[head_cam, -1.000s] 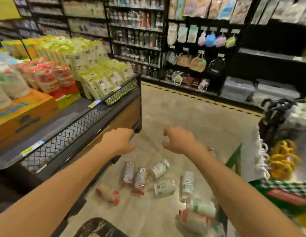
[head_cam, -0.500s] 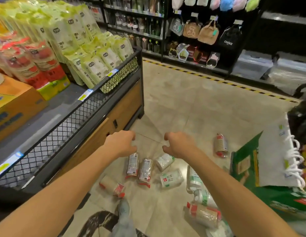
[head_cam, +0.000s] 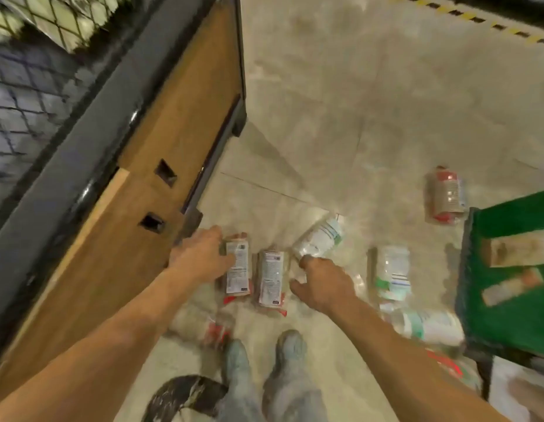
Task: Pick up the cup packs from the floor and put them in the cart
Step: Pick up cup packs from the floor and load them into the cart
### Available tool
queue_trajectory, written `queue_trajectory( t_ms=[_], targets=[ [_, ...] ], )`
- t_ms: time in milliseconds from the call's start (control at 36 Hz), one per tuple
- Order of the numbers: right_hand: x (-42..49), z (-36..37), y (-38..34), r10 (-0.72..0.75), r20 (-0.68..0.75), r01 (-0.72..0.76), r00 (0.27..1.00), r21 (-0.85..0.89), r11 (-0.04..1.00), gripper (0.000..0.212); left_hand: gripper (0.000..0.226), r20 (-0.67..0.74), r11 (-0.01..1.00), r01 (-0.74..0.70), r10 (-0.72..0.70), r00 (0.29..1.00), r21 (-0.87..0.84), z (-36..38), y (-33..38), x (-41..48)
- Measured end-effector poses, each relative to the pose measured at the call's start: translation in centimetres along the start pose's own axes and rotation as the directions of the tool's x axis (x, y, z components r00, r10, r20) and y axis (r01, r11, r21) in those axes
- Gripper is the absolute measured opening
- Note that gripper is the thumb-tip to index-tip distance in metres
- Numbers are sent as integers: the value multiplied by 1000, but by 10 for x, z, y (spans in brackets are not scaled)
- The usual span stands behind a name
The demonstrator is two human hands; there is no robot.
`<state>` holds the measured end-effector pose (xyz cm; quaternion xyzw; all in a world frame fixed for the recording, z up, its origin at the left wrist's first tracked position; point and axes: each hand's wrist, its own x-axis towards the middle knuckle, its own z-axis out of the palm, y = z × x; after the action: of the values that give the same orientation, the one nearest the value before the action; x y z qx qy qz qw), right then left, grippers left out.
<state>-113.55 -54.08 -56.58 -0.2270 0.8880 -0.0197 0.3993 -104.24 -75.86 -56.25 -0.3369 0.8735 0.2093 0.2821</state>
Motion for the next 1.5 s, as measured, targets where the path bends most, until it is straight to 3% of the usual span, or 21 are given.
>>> queue_trajectory(
  t_ms=[111,250,361,444,472,528,583,694,778,861,972,1139,1278,1389,1500],
  targets=[
    [98,78,14,40,-4,-38,999,179,983,58,58,-16,993,21,-23,1000,-115,83,-19,94],
    [208,191,41,95,-4,-87,996,354,931,62,65,31,957,185,-183,983,-225,193,-39,195],
    [276,271,54,197,-22,-171,980,401,900,93,75,93,897,257,-239,966,-360,273,-62,254],
    [309,311,55,275,-35,-209,961,557,804,122,73,74,806,328,-337,939,-492,317,-71,278],
    [317,320,54,295,-52,-206,954,603,771,130,82,72,771,339,-359,931,-539,328,-72,283],
    [324,331,53,312,-96,-184,945,633,752,134,103,78,706,355,-393,916,-613,341,-72,286],
    [321,329,55,299,-117,-158,947,640,752,128,101,58,699,337,-391,919,-631,339,-71,281],
    [291,292,53,249,-159,-82,956,666,741,116,86,42,709,301,-358,933,-637,307,-65,244],
    [252,242,38,224,-200,-12,954,720,694,107,77,18,658,268,-361,932,-703,263,-55,201],
    [196,169,18,180,-244,58,953,729,682,112,79,-4,619,233,-357,934,-750,196,-42,145],
    [110,57,-17,104,-306,145,946,689,710,102,78,-15,548,196,-356,934,-813,94,-25,62],
    [-36,-106,-77,-5,-393,269,920,620,737,120,88,-135,548,110,-387,912,-829,-68,2,-76],
    [-147,-212,-125,-152,-493,439,857,542,717,118,57,-304,538,-29,-430,850,-842,-183,10,-187],
    [-213,-267,-164,-290,-565,583,773,451,676,114,83,-411,506,-147,-464,785,-850,-245,8,-270],
    [-258,-301,-206,-492,-567,734,661,350,582,121,83,-507,509,-219,-540,672,-832,-280,-5,-343]
  ],
)
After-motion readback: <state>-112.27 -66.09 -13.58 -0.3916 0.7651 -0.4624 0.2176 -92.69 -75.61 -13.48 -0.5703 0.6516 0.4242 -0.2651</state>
